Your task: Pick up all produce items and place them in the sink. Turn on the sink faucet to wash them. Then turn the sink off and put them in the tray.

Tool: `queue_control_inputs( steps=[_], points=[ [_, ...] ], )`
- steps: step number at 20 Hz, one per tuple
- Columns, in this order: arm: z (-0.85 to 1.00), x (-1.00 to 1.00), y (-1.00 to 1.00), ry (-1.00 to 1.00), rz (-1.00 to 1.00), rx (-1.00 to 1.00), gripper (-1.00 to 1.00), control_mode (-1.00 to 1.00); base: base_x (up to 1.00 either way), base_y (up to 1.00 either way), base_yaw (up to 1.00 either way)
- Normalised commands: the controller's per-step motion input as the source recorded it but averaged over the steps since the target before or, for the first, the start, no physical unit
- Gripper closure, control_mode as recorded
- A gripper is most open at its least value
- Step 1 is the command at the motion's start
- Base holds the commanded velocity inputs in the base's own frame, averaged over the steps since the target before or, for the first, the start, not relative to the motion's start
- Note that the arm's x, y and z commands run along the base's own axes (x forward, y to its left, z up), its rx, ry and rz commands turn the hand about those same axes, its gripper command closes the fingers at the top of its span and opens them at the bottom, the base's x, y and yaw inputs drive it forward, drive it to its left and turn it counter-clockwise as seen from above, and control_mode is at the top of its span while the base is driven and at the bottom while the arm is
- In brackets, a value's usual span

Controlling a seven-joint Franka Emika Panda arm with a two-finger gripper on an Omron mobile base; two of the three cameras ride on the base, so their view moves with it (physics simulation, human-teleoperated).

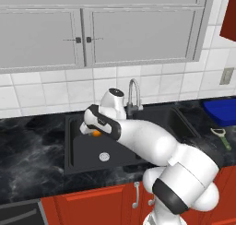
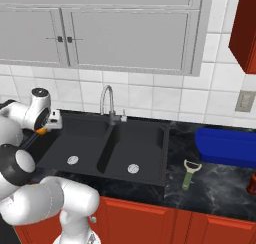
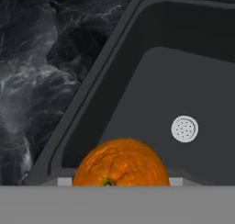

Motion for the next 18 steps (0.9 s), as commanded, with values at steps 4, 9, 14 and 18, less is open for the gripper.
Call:
queue_control_inputs(
  steps=[4,9,14,18],
  points=[
    [-0.28,0.32,-0.33,0.0,-0.14,-0.08,1.0,-1.0,0.0,0.0,0.0],
    [-0.31,0.41,-0.1,0.0,-0.16,-0.08,1.0,-1.0,0.0,0.0,0.0],
    [-0.18,0.37,-0.13,0.02,-0.15,-0.02,1.0,-1.0,0.0,0.0,0.0],
    [-0.25,0.38,-0.07,0.03,-0.13,-0.03,1.0,-1.0,0.0,0.0,0.0]
  ],
)
